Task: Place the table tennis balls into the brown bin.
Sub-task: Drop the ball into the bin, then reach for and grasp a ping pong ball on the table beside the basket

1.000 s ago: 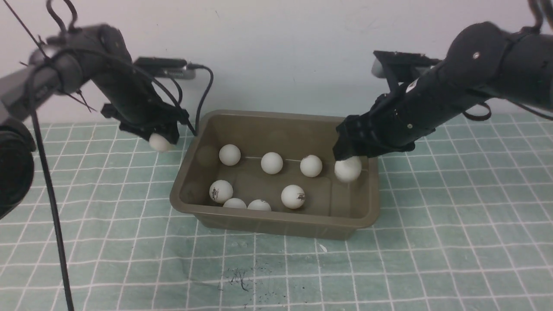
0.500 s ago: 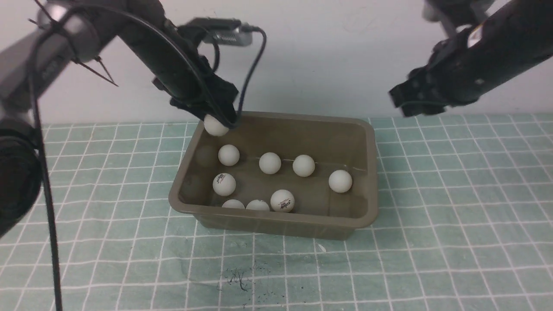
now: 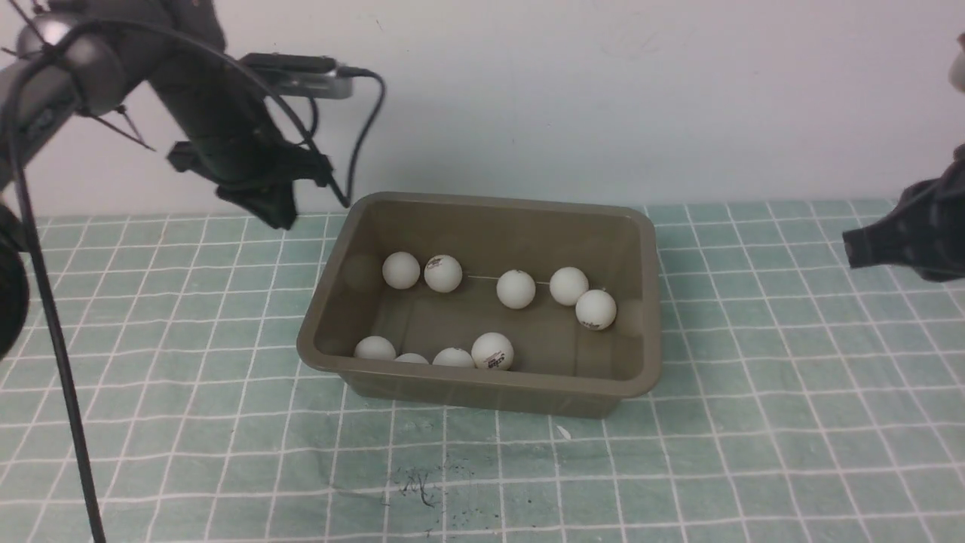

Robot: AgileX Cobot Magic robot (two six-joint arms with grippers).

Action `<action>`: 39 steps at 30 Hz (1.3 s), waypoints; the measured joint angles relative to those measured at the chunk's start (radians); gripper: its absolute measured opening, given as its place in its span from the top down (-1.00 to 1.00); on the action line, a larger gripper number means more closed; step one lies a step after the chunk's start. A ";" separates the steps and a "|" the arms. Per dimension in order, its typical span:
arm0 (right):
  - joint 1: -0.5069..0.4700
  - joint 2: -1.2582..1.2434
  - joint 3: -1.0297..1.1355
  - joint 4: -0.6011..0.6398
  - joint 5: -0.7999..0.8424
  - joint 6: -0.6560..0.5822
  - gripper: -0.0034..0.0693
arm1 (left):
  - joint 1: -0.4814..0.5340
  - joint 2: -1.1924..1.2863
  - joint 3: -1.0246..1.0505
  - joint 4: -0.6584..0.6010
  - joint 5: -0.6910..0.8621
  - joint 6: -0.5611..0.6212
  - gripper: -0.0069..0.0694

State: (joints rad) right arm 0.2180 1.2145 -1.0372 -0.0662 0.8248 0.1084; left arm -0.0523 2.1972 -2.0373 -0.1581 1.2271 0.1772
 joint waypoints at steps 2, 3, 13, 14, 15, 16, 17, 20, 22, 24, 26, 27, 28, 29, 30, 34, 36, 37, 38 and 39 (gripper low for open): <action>0.000 -0.003 0.010 0.000 -0.007 0.002 0.95 | 0.018 0.000 0.054 -0.005 -0.001 0.003 0.82; 0.000 -0.003 0.010 0.000 -0.014 0.002 0.95 | 0.018 0.000 0.072 -0.010 -0.001 0.007 0.83; 0.000 -0.010 0.016 0.000 -0.081 0.011 0.95 | -0.094 0.003 0.194 -0.167 -0.003 0.138 0.83; 0.000 -0.010 0.016 0.001 -0.081 0.012 0.95 | -0.096 0.002 0.193 -0.167 -0.003 0.138 0.83; 0.000 -0.010 0.016 0.001 -0.087 0.020 0.95 | -0.105 0.002 0.183 -0.154 -0.003 0.156 0.83; 0.000 -0.010 0.016 0.001 -0.091 0.023 0.95 | -0.105 0.002 0.175 -0.132 -0.003 0.157 0.81; 0.000 -0.010 0.016 0.001 -0.091 0.026 0.95 | -0.105 0.002 0.170 -0.117 -0.003 0.156 0.79; 0.000 -0.010 0.016 0.001 -0.091 0.029 0.95 | -0.099 0.002 0.153 -0.062 -0.004 0.136 0.65; 0.000 -0.010 0.016 0.001 -0.091 0.030 0.95 | -0.094 0.002 0.147 -0.048 -0.029 0.125 0.48; 0.000 -0.010 0.016 0.001 -0.095 0.032 0.95 | -0.090 0.003 0.145 -0.042 -0.092 0.117 0.24; 0.000 -0.010 0.016 0.001 -0.097 0.033 0.95 | -0.088 0.007 0.145 -0.040 -0.137 0.113 0.04; 0.000 -0.010 0.016 0.001 -0.097 0.033 0.95 | -0.088 0.018 0.144 -0.040 -0.193 0.112 -0.23; 0.000 -0.010 0.016 0.001 -0.097 0.033 0.95 | -0.088 0.020 0.144 -0.040 -0.197 0.112 -0.28; 0.000 -0.010 0.016 0.001 -0.097 0.033 0.95 | -0.088 0.038 0.142 -0.041 -0.232 0.111 -0.46; 0.000 -0.010 0.016 0.001 -0.097 0.034 0.95 | -0.088 0.050 0.142 -0.042 -0.251 0.107 -0.57; 0.000 -0.010 0.016 0.001 -0.097 0.036 0.95 | -0.088 0.109 0.142 -0.037 -0.265 0.052 -0.60; 0.000 -0.010 0.016 0.001 -0.097 0.036 0.95 | -0.088 0.123 0.137 -0.034 -0.253 0.032 -0.28; 0.000 -0.010 0.016 0.000 -0.096 0.036 0.95 | -0.088 0.124 0.135 -0.032 -0.251 0.031 -0.23; 0.000 -0.010 0.016 -0.003 -0.093 0.036 0.95 | -0.087 0.124 0.127 -0.017 -0.238 0.024 -0.06; 0.000 -0.010 0.016 -0.004 -0.091 0.036 0.95 | -0.087 0.124 0.118 -0.006 -0.225 0.020 -0.05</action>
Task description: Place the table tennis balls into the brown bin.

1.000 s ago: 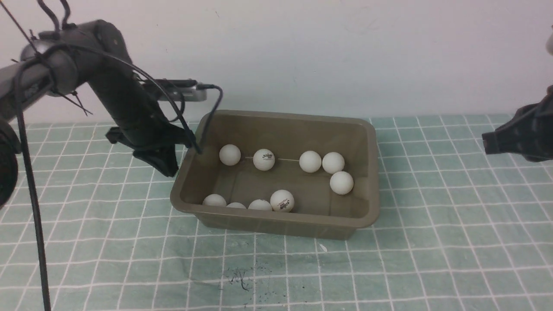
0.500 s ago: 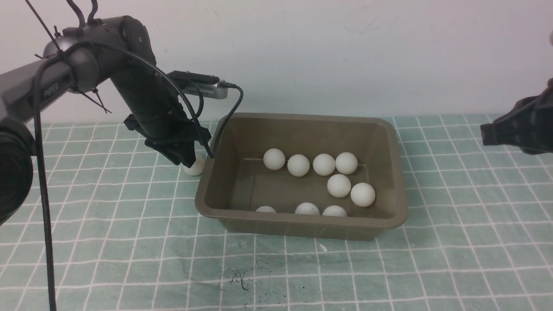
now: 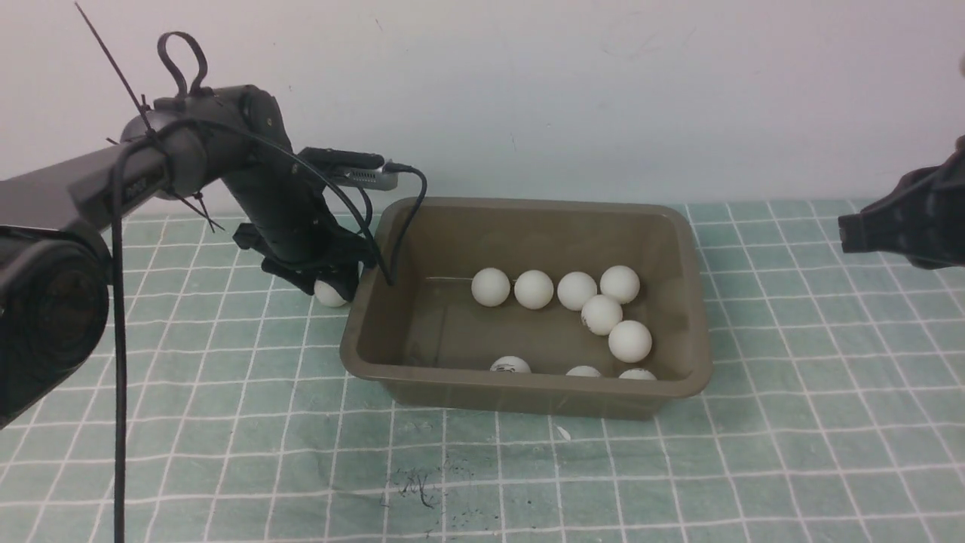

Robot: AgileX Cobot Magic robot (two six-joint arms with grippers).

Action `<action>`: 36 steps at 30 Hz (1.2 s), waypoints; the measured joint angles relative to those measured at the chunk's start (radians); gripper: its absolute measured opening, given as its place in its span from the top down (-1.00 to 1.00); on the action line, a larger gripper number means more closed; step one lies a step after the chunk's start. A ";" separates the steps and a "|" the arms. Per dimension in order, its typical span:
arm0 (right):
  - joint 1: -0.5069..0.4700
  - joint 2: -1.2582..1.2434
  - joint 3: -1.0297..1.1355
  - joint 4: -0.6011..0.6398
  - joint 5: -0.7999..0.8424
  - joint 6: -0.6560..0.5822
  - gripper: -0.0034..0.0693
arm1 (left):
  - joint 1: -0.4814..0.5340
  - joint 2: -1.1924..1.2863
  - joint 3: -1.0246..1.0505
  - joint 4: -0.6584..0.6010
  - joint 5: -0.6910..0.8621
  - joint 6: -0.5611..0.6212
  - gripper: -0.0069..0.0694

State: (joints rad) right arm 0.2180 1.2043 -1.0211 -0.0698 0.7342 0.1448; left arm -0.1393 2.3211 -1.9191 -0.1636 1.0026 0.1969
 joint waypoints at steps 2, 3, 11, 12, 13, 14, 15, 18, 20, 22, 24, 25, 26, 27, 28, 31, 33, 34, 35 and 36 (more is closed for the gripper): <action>0.000 -0.015 0.000 -0.006 0.031 0.000 0.95 | 0.000 -0.013 -0.057 0.047 0.083 -0.017 -0.11; 0.000 -0.026 0.000 -0.007 0.051 0.000 0.95 | 0.000 -0.027 -0.085 0.060 0.121 -0.022 -0.11; 0.000 -0.336 0.065 -0.026 0.126 0.065 0.95 | -0.049 -0.208 -0.193 -0.125 0.222 0.038 -0.11; 0.000 -0.387 0.088 -0.026 0.111 0.076 0.95 | -0.069 -0.213 -0.193 -0.157 0.224 0.052 -0.11; 0.000 -0.454 0.121 -0.026 0.090 0.087 0.95 | -0.086 -0.211 -0.193 -0.175 0.225 0.059 -0.11; 0.000 -0.536 0.162 -0.026 0.062 0.093 0.95 | -0.108 -0.198 -0.193 -0.191 0.226 0.067 -0.11; 0.000 -0.579 0.184 -0.026 0.048 0.095 0.95 | -0.128 -0.181 -0.193 -0.197 0.227 0.071 -0.11; 0.000 -0.792 0.295 -0.026 -0.034 0.107 0.95 | -0.175 -0.119 -0.191 -0.186 0.229 0.073 -0.11; 0.000 -0.918 0.366 -0.026 -0.095 0.116 0.95 | -0.197 -0.076 -0.189 -0.163 0.229 0.067 -0.14; 0.000 -1.024 0.425 -0.027 -0.139 0.120 0.95 | -0.211 -0.048 -0.188 -0.153 0.229 0.023 -0.28; 0.000 -1.102 0.473 -0.037 -0.159 0.122 0.95 | -0.219 -0.040 -0.189 -0.151 0.229 -0.029 -0.41; 0.000 -1.128 0.488 -0.042 -0.164 0.123 0.95 | -0.219 -0.040 -0.196 -0.151 0.229 -0.045 -0.42; 0.000 -1.135 0.502 -0.045 -0.166 0.123 0.95 | -0.219 -0.040 -0.207 -0.151 0.229 -0.053 -0.41; 0.000 -1.149 0.516 -0.050 -0.169 0.124 0.95 | -0.219 -0.040 -0.223 -0.151 0.229 -0.061 -0.35; 0.000 -1.157 0.525 -0.053 -0.169 0.124 0.95 | -0.219 -0.043 -0.239 -0.149 0.229 -0.066 -0.24; 0.000 -1.161 0.532 -0.059 -0.170 0.124 0.95 | -0.219 -0.114 -0.259 -0.104 0.230 -0.073 0.45; 0.000 -1.162 0.532 -0.060 -0.171 0.124 0.95 | -0.219 -0.155 -0.259 -0.085 0.230 -0.075 0.65; 0.000 -1.162 0.533 -0.062 -0.171 0.124 0.95 | -0.219 -0.197 -0.259 -0.075 0.230 -0.077 0.72; 0.000 -1.162 0.534 -0.066 -0.171 0.124 0.95 | -0.219 -0.241 -0.259 -0.062 0.230 -0.082 0.77; 0.000 -1.164 0.535 -0.070 -0.171 0.125 0.95 | -0.219 -0.289 -0.260 -0.057 0.231 -0.084 0.80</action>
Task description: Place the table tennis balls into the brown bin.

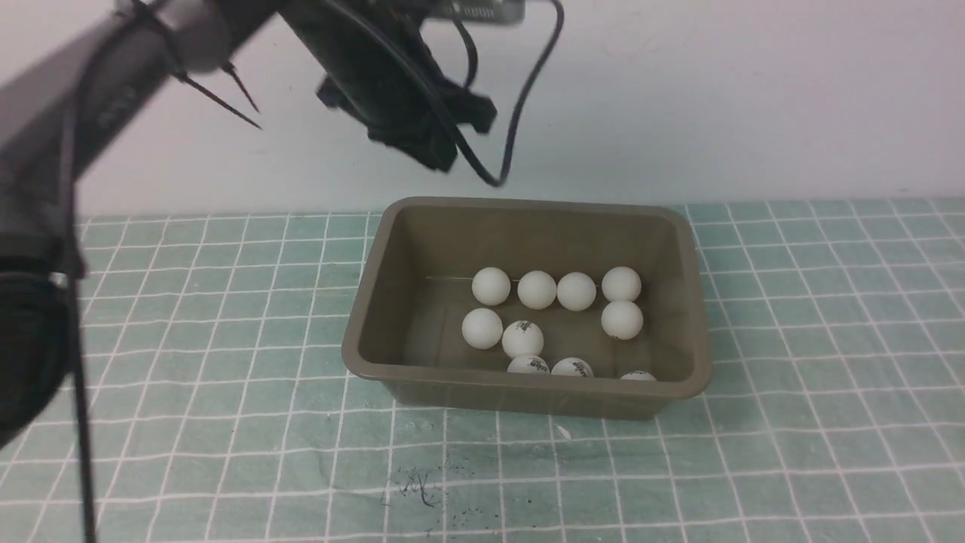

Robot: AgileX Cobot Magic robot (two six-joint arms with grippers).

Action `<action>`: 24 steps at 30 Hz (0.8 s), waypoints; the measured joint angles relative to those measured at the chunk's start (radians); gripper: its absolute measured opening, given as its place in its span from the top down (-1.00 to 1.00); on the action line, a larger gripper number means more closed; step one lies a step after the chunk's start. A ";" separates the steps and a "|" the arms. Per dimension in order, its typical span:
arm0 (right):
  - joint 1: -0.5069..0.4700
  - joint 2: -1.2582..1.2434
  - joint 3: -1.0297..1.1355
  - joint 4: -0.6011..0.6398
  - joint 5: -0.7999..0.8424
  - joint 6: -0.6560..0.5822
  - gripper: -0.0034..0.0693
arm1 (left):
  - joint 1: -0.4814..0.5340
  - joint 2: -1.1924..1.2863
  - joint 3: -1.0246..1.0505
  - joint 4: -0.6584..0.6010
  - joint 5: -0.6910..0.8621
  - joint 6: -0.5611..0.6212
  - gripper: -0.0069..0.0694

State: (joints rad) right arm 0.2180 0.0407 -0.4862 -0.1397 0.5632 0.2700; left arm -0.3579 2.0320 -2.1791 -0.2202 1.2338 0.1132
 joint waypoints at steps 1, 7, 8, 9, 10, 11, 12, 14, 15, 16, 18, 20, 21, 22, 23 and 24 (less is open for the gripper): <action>0.000 0.000 0.001 0.000 0.000 0.000 0.95 | 0.000 -0.029 0.000 0.001 0.000 -0.001 0.81; 0.000 0.000 0.002 -0.004 0.000 0.001 0.95 | -0.007 -0.365 0.102 0.021 0.017 -0.006 0.83; 0.000 0.000 0.002 -0.005 0.000 0.001 0.95 | -0.008 -0.397 0.134 0.027 0.018 -0.006 0.83; 0.000 0.000 0.002 -0.006 0.000 0.001 0.95 | -0.009 -0.473 0.200 0.035 0.019 -0.006 0.83; 0.000 0.000 0.002 -0.006 0.000 0.001 0.95 | -0.009 -0.518 0.232 0.039 0.021 -0.006 0.83; 0.000 0.000 0.002 -0.006 0.000 0.001 0.95 | -0.009 -0.563 0.277 0.045 0.021 -0.006 0.83; 0.000 0.000 0.002 -0.006 0.000 0.001 0.95 | -0.009 -0.611 0.325 0.051 0.016 -0.006 0.83; 0.000 0.000 0.002 -0.007 0.000 0.001 0.95 | -0.009 -0.748 0.468 0.066 -0.028 -0.006 0.83; 0.000 0.000 0.002 -0.007 0.000 0.001 0.95 | -0.009 -0.761 0.482 0.066 -0.041 -0.006 0.83; 0.000 0.000 0.002 -0.007 0.000 0.001 0.95 | -0.009 -0.876 0.610 0.069 -0.105 -0.006 0.83; 0.000 0.000 0.002 -0.007 0.000 0.001 0.95 | -0.009 -1.000 0.772 0.069 -0.212 -0.006 0.83; 0.000 0.000 0.002 -0.007 0.000 0.001 0.95 | -0.009 -1.115 0.901 0.069 -0.303 -0.006 0.83; 0.000 0.000 0.002 -0.007 0.000 0.001 0.95 | -0.009 -1.169 0.971 0.069 -0.348 -0.006 0.83; 0.000 0.000 0.002 -0.007 0.000 0.001 0.95 | -0.009 -1.169 0.984 0.069 -0.357 -0.006 0.83; 0.000 0.000 0.002 -0.007 0.000 0.001 0.95 | -0.009 -1.222 1.051 0.070 -0.400 -0.003 0.83; 0.000 0.000 0.002 -0.007 0.000 0.001 0.95 | -0.009 -1.313 1.152 0.072 -0.473 0.002 0.83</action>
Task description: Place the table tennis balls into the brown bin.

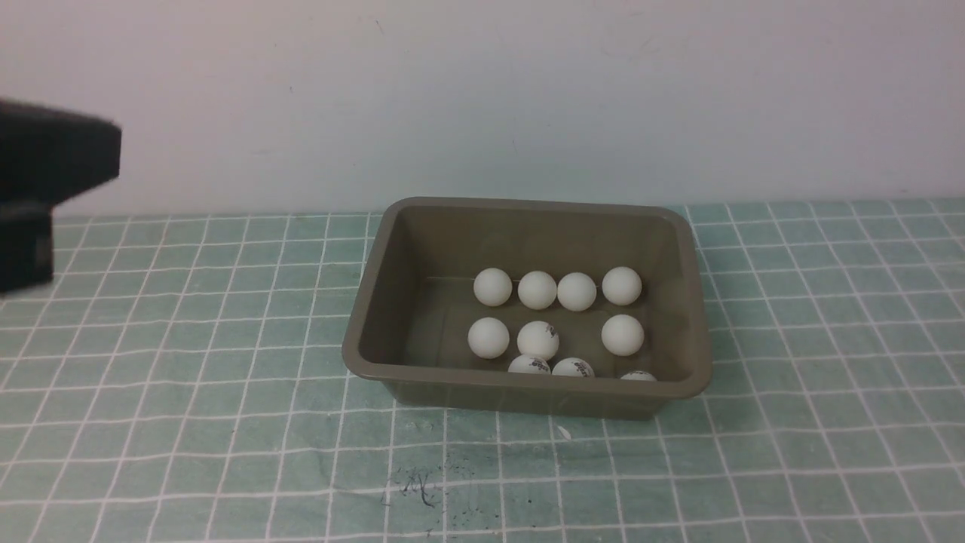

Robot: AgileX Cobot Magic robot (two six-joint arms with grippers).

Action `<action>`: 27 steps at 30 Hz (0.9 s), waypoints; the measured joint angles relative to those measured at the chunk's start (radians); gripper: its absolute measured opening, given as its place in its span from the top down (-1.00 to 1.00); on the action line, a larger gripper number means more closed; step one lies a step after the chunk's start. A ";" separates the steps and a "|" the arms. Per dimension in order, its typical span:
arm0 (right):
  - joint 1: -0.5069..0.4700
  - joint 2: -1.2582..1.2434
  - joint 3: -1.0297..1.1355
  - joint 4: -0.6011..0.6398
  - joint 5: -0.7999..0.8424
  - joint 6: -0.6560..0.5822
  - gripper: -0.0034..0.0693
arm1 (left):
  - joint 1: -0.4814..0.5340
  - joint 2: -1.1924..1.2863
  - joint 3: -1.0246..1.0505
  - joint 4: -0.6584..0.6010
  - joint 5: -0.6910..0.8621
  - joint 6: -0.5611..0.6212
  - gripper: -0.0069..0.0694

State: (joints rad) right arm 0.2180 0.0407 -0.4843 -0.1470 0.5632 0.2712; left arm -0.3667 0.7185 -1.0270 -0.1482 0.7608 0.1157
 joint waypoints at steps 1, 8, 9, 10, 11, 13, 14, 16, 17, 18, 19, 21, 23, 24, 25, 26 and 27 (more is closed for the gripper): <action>0.000 0.000 0.000 0.000 0.000 0.000 0.95 | 0.000 -0.010 0.024 0.000 -0.020 0.000 0.83; 0.000 0.000 0.000 0.000 0.000 0.000 0.95 | 0.000 -0.295 0.296 -0.020 -0.264 0.008 0.83; 0.000 0.000 0.000 0.000 0.000 0.000 0.95 | 0.000 -0.328 0.313 -0.020 -0.270 0.009 0.83; 0.000 0.000 0.000 0.000 0.000 0.000 0.95 | 0.000 -0.333 0.316 -0.020 -0.270 0.009 0.83; 0.000 0.000 0.000 0.000 0.000 0.000 0.95 | 0.000 -0.368 0.341 -0.008 -0.276 0.009 0.83; 0.000 0.000 0.000 0.000 0.000 0.000 0.95 | 0.000 -0.394 0.367 0.017 -0.277 0.009 0.83; 0.000 0.000 0.000 0.000 0.000 0.000 0.95 | 0.000 -0.397 0.369 0.022 -0.277 0.009 0.83; 0.000 0.000 0.000 0.000 0.000 0.000 0.95 | 0.000 -0.400 0.387 0.046 -0.277 0.008 0.83; 0.000 0.000 0.000 0.000 0.000 0.001 0.95 | 0.000 -0.400 0.399 0.059 -0.277 0.005 0.83; 0.000 0.000 0.000 0.000 0.000 0.001 0.95 | 0.000 -0.400 0.406 0.065 -0.274 0.000 0.83; 0.000 0.000 0.000 0.000 0.000 0.001 0.95 | 0.000 -0.400 0.423 0.087 -0.268 -0.008 0.83; 0.000 0.000 0.000 0.000 0.000 0.001 0.95 | 0.000 -0.400 0.448 0.116 -0.263 -0.031 0.83; 0.000 0.000 0.000 0.000 0.000 0.001 0.95 | 0.001 -0.400 0.483 0.171 -0.254 -0.085 0.83; 0.000 0.000 0.000 0.000 0.000 0.001 0.95 | 0.010 -0.400 0.509 0.211 -0.247 -0.141 0.83; 0.000 0.000 0.000 0.000 0.000 0.001 0.95 | 0.024 -0.403 0.544 0.257 -0.245 -0.192 0.83; 0.000 0.000 0.000 0.000 0.000 0.001 0.95 | 0.030 -0.405 0.549 0.263 -0.245 -0.209 0.83; 0.000 0.000 0.000 0.000 0.000 0.001 0.95 | 0.054 -0.417 0.591 0.299 -0.245 -0.254 0.83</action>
State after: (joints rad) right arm 0.2180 0.0407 -0.4843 -0.1470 0.5632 0.2720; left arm -0.3131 0.3018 -0.4359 0.1509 0.5161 -0.1380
